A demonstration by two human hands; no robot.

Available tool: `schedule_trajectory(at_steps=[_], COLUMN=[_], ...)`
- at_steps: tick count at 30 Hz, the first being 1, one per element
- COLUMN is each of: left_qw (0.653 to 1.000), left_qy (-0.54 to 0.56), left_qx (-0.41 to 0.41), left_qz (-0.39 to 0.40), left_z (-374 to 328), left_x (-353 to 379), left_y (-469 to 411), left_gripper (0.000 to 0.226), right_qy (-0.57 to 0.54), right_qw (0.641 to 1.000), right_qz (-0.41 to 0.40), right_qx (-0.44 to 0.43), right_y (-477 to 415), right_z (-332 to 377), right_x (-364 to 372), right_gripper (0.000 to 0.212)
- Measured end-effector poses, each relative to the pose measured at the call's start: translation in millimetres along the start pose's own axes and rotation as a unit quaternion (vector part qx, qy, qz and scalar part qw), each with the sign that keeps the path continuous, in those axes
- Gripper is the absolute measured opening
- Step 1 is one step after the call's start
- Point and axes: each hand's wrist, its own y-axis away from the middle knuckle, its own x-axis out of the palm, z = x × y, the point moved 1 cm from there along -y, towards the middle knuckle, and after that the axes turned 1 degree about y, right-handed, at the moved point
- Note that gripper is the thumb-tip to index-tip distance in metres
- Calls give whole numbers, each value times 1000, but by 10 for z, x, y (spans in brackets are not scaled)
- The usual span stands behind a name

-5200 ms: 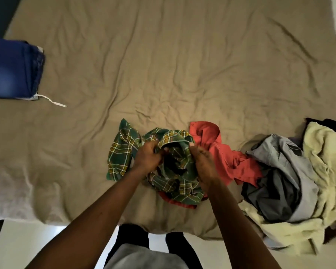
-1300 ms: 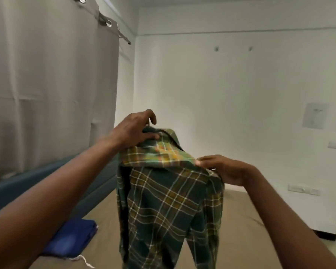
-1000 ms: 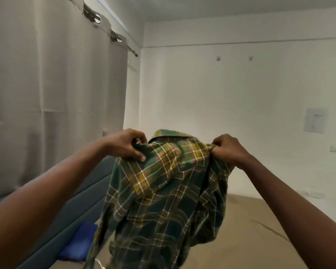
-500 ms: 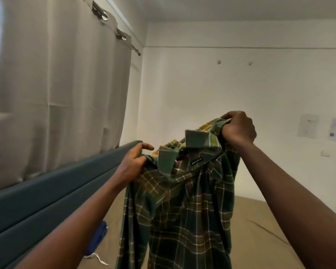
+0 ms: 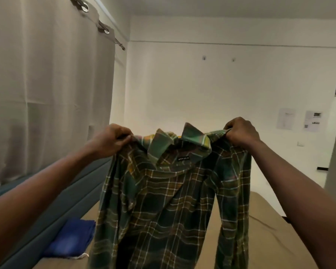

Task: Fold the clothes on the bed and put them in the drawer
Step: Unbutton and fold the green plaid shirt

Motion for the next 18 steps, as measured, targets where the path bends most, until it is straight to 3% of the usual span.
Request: schedule_trajectory(at_steps=[1, 2, 4, 5, 7, 9, 10, 12, 16, 18], left_qw=[992, 956, 893, 918, 989, 996, 995, 991, 954, 939], left_qy=[109, 244, 363, 310, 94, -51, -67, -94, -187, -225], left_qx=[-63, -158, -257, -238, -110, -26, 5, 90, 234, 258], left_qz=[-15, -39, -73, -64, 13, 70, 70, 27, -15, -24], left_z=[-7, -24, -55, -28, 21, 108, 153, 216, 306, 359], left_x=[81, 163, 294, 314, 235, 194, 193, 214, 188, 205], left_y=[39, 95, 229, 310, 460, 602, 663, 758, 852, 886], left_gripper=[23, 27, 24, 20, 33, 49, 50, 43, 17, 21], right_qy=[-32, -82, -185, -217, -256, -296, -316, -342, -352, -349], right_qw=[999, 996, 973, 952, 897, 836, 820, 817, 875, 888], right_qz=[5, 25, 134, 212, 361, 461, 478, 465, 333, 297], right_qx=[9, 17, 32, 31, 15, -1, -8, -13, 21, 29], right_y=[5, 7, 34, 84, 159, 212, 237, 273, 271, 278], right_z=[-23, -51, -99, -120, -203, -288, -319, -358, -445, -485], right_x=[38, 81, 120, 130, 80, 31, 18, 49, 194, 209], right_gripper=[11, 11, 12, 20, 48, 62, 62, 54, 39, 38])
